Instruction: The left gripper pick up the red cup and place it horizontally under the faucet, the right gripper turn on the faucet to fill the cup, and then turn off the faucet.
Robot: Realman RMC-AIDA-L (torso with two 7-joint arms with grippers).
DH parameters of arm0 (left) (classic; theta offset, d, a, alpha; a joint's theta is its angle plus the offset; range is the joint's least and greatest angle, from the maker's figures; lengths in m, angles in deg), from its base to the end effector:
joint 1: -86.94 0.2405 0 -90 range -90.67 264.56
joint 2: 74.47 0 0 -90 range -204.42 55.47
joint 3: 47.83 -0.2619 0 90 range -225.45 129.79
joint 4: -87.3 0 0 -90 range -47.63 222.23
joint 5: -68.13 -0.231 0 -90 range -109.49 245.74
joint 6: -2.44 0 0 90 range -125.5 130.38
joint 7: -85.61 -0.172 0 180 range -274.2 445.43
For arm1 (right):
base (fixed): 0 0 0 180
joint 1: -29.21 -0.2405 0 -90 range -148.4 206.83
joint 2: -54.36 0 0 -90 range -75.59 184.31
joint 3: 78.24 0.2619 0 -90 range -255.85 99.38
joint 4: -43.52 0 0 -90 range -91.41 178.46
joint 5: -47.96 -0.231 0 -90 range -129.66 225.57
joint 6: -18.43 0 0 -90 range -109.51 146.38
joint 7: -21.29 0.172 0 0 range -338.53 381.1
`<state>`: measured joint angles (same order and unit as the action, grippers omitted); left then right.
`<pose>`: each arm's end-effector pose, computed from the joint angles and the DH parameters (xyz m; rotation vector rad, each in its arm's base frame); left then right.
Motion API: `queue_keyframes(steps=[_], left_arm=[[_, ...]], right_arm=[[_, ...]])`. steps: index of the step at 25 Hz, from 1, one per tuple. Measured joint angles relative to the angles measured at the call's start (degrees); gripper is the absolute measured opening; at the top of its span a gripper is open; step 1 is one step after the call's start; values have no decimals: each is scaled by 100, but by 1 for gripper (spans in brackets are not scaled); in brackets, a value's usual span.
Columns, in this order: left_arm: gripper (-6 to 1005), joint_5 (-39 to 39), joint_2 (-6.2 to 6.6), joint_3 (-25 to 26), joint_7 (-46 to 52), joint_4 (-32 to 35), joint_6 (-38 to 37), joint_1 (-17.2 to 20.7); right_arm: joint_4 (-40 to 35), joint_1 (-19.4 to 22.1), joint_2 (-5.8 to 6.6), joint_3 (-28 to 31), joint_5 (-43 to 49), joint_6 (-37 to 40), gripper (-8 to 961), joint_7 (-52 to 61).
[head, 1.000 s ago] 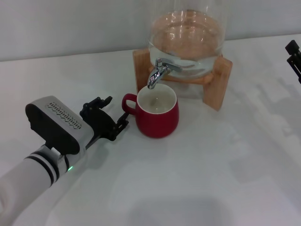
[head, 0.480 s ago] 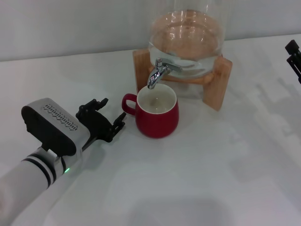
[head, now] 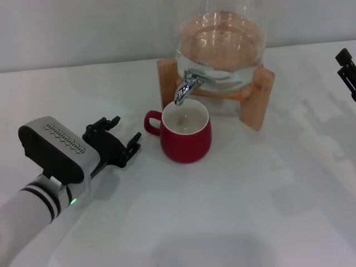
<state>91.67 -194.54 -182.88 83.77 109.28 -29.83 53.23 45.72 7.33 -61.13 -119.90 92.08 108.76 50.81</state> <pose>-0.2631 0.3927 -0.1615 -2.2719 -0.2172 -0.2629 0.3565 0.3216 0.0322 -1.5225 0.5203 1.0440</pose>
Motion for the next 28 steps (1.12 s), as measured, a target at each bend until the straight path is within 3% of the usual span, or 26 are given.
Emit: queue_keyframes(steps=[17,28], left_arm=[[603,-4,19,377,-206,-12,-8,59],[604,2,21,1088,-233,-73,-434,211]], right_arm=[[0,9,9,22,0,-24,722,0],[0,11,9,49,-20,-42,722,0]])
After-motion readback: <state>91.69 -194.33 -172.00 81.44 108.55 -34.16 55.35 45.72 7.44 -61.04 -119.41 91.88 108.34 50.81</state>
